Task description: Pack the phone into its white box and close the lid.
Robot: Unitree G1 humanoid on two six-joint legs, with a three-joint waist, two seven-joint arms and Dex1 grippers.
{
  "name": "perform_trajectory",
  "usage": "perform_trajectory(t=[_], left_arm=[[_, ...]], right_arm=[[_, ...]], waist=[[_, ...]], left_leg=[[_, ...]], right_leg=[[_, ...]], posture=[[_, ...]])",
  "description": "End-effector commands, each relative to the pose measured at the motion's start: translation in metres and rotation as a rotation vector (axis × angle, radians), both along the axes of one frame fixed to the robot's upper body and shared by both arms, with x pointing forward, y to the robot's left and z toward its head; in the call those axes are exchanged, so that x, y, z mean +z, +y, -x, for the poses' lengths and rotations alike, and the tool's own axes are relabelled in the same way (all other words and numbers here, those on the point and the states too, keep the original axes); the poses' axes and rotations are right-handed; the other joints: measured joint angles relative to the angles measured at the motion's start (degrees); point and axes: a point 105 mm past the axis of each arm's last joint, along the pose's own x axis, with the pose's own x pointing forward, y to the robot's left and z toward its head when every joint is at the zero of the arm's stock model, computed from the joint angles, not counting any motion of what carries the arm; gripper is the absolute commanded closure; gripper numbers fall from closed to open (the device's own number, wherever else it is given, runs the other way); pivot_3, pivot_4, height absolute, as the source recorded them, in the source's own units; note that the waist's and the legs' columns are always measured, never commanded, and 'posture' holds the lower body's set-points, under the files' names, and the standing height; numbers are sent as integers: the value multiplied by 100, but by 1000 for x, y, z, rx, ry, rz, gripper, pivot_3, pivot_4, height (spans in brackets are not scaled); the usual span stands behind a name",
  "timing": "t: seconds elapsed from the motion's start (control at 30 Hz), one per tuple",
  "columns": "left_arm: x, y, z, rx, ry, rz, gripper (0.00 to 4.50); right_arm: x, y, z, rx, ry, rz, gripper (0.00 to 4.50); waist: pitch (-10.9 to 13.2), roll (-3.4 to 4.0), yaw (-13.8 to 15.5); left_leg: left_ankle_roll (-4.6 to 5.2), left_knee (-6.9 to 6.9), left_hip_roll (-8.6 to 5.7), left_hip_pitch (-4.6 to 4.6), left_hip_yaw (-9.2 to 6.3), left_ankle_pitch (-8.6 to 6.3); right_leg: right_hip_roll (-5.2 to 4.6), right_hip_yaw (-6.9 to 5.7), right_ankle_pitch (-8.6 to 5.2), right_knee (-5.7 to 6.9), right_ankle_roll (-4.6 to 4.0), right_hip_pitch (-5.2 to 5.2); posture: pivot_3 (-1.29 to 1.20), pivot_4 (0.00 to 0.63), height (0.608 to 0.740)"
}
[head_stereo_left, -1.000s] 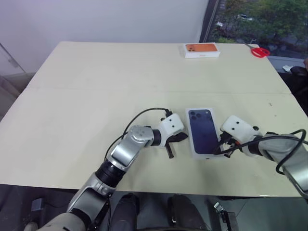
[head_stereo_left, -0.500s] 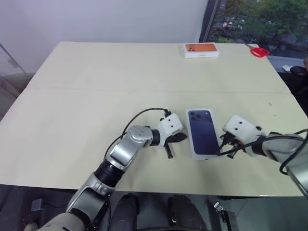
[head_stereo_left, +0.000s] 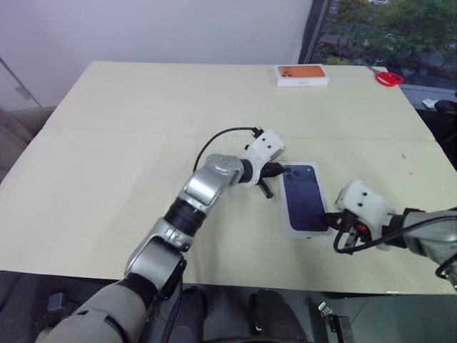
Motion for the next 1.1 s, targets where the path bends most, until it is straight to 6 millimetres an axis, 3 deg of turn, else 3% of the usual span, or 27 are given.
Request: perform_trajectory(t=[0.03,0.27,0.37,0.47,0.53,0.63,0.7,0.87,1.1], left_arm=[[-11,-9,-1,-19,5,-84,4500],[-40,-11,11,-85,58,-190,4500],[-43,-6,10,-63,61,-184,4500],[-7,1,-2,3,10,32,4500],[23,16,-8,41,-95,167,4500],[50,57,-7,118,-185,295,4500],[56,85,-2,166,-214,326,4500],[49,174,18,356,-225,295,4500],[29,261,41,576,-210,213,4500]], right_arm=[[-7,0,-1,-29,-13,35,4469],[-21,-4,-1,-65,23,56,4469],[-22,-2,-2,-66,19,55,4469],[-4,0,-18,-93,-104,17,4469],[16,-3,-36,-139,-249,-24,4469],[37,-12,-60,-235,-404,-86,4469],[42,-13,-70,-263,-426,-150,4469],[49,-11,-95,-281,-389,-419,4469],[42,0,-107,-202,-313,-502,4469]], waist=[[-2,-3,19],[-47,-47,38],[-59,-57,38],[-58,-59,32],[-50,-55,-54],[-42,-45,-132],[-43,-43,-119],[-42,-34,-113],[-37,-35,-86]], left_leg=[[0,0,0,2,-1,0],[0,1,0,14,-2,0],[0,-2,1,25,-3,0],[3,-13,2,67,-5,-3],[5,-21,5,81,0,-4],[3,-30,11,75,-1,-3],[-2,-39,13,71,-1,0],[-6,-50,13,84,0,2],[-6,-42,7,72,1,2]], right_leg=[[0,-1,0,0,0,3],[-1,-2,-1,-4,0,22],[-1,-3,-1,-10,0,35],[-1,-5,-1,-26,0,79],[-1,-1,-1,-27,0,85],[2,7,-1,-12,0,64],[2,9,-1,-6,0,54],[-5,16,-1,-9,-1,58],[-13,2,-1,-17,-1,61]], posture=[[0,150,731],[0,150,731],[0,150,731],[0,150,731],[0,150,731],[0,150,731],[0,150,731],[0,150,731],[0,150,731]])
